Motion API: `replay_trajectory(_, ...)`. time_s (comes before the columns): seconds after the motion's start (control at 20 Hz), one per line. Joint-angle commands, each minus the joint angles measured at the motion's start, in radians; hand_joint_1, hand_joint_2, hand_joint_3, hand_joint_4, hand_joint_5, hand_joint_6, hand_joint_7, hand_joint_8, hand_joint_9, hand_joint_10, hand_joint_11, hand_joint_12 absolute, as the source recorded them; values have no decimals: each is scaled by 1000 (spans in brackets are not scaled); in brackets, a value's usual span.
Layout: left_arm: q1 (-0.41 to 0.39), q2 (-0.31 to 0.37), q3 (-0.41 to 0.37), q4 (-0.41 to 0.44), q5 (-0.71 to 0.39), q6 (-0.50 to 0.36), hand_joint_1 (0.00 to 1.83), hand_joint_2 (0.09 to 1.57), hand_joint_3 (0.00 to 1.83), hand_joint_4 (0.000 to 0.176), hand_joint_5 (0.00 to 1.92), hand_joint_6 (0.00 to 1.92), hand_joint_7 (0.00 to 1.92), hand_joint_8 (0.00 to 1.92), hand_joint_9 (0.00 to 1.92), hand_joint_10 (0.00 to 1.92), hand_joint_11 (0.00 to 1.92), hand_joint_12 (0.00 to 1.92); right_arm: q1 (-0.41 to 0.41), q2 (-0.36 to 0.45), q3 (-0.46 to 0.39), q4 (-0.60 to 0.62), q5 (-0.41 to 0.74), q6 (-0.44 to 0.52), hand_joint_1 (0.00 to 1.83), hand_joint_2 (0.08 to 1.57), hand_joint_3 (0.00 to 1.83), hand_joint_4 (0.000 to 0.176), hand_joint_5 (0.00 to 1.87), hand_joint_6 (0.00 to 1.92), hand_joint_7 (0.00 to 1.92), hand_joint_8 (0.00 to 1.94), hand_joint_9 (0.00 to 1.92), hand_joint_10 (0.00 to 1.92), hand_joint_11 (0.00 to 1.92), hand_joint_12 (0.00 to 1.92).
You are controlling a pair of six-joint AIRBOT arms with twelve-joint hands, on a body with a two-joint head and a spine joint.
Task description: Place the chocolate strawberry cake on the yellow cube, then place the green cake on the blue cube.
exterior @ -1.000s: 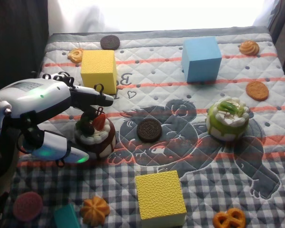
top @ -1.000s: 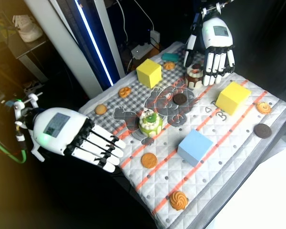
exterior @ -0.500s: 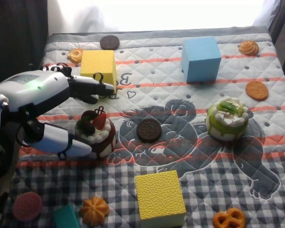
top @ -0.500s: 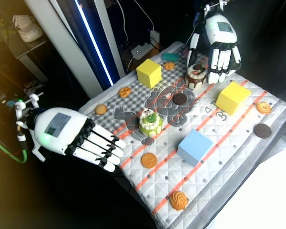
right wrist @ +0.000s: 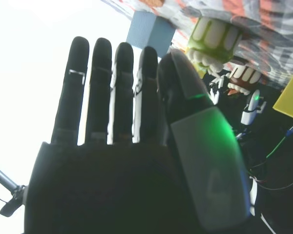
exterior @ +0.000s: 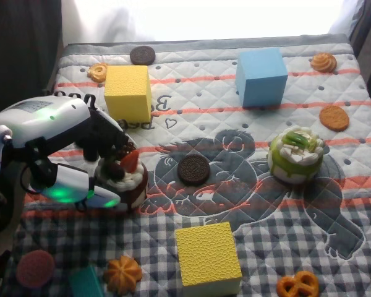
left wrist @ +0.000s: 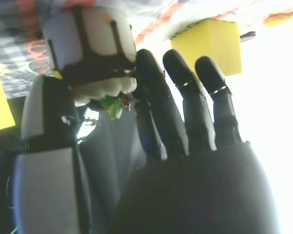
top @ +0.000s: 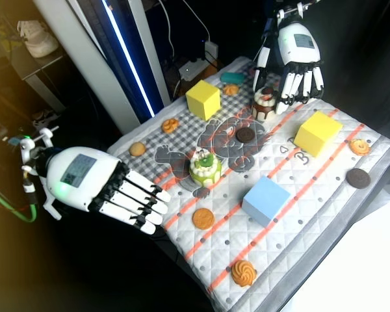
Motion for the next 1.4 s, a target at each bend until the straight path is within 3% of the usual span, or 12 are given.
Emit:
replay_trajectory(0.0, -11, 6, -2, 6, -105, -2, 1279, 1062, 1, 0, 1358, 66, 996, 1159, 905, 1021, 760, 1399, 2, 4, 2, 17, 116, 1, 963, 1368, 2, 0, 689, 4, 662, 7, 612, 9, 354, 613)
replay_trajectory(0.1, -19, 9, -2, 6, -128, -10, 1275, 1077, 0, 0, 1333, 63, 980, 1211, 888, 1185, 787, 1602, 2, 4, 2, 17, 116, 1, 975, 1368, 1, 0, 693, 4, 665, 5, 600, 2, 333, 608)
replay_trajectory(0.4, -78, 23, 8, -17, -211, -11, 1276, 1047, 0, 0, 1354, 83, 1066, 1056, 883, 1214, 693, 1694, 2, 1, 4, 18, 115, 1, 974, 1362, 0, 0, 692, 0, 675, 0, 633, 2, 346, 638)
replay_trajectory(0.45, -87, 22, 14, -27, -222, -11, 1271, 1030, 0, 0, 1364, 113, 1122, 926, 989, 1053, 833, 1596, 2, 1, 4, 18, 115, 1, 1004, 1352, 0, 0, 698, 1, 681, 1, 636, 1, 342, 653)
replay_trajectory(0.55, -116, 11, 36, -51, -238, -12, 1278, 1039, 0, 0, 1371, 71, 1083, 1032, 1044, 995, 870, 1606, 2, -2, 6, 18, 115, 1, 972, 1360, 1, 0, 702, 2, 688, 2, 648, 4, 360, 670)
replay_trajectory(0.65, -143, -7, 62, -79, -254, -12, 1270, 1023, 0, 0, 1405, 48, 1126, 915, 1000, 929, 625, 1579, 2, -5, 8, 19, 115, 1, 991, 1355, 0, 0, 699, 0, 677, 0, 633, 1, 352, 670)
replay_trajectory(0.85, -201, -53, 119, -129, -274, -12, 1283, 1054, 0, 0, 1389, 11, 1021, 1147, 983, 1088, 805, 1543, 2, -14, 14, 19, 115, 1, 1037, 1346, 1, 0, 686, 0, 677, 1, 688, 7, 388, 764)
replay_trajectory(1.1, -233, -105, 190, -167, -250, -12, 1267, 1015, 0, 0, 1430, 29, 1151, 816, 1050, 720, 833, 1328, 2, -21, 20, 18, 115, 1, 822, 1366, 6, 0, 651, 0, 683, 3, 631, 0, 284, 778)
replay_trajectory(1.15, -236, -112, 204, -173, -236, -12, 1269, 1016, 0, 0, 1417, 32, 1162, 818, 1063, 720, 818, 1416, 2, -22, 20, 18, 115, 1, 806, 1367, 1, 0, 653, 0, 690, 1, 628, 0, 295, 736)
replay_trajectory(1.2, -241, -123, 224, -178, -220, -13, 1210, 1000, 0, 0, 1337, 294, 1095, 790, 994, 1096, 802, 1632, 2, -24, 21, 18, 115, 1, 754, 1373, 3, 0, 646, 2, 691, 0, 629, 0, 304, 726)
replay_trajectory(1.25, -246, -137, 242, -186, -209, -13, 1263, 1045, 3, 0, 1245, 323, 1070, 1038, 949, 1230, 778, 1681, 2, -25, 22, 18, 115, 1, 693, 1380, 1, 0, 640, 0, 687, 0, 631, 0, 341, 681)
replay_trajectory(1.35, -246, -159, 268, -206, -197, -13, 1272, 1037, 2, 0, 1234, 352, 1132, 936, 992, 1164, 827, 1665, 2, -28, 24, 16, 116, 1, 692, 1381, 0, 0, 643, 1, 691, 2, 644, 5, 367, 683)
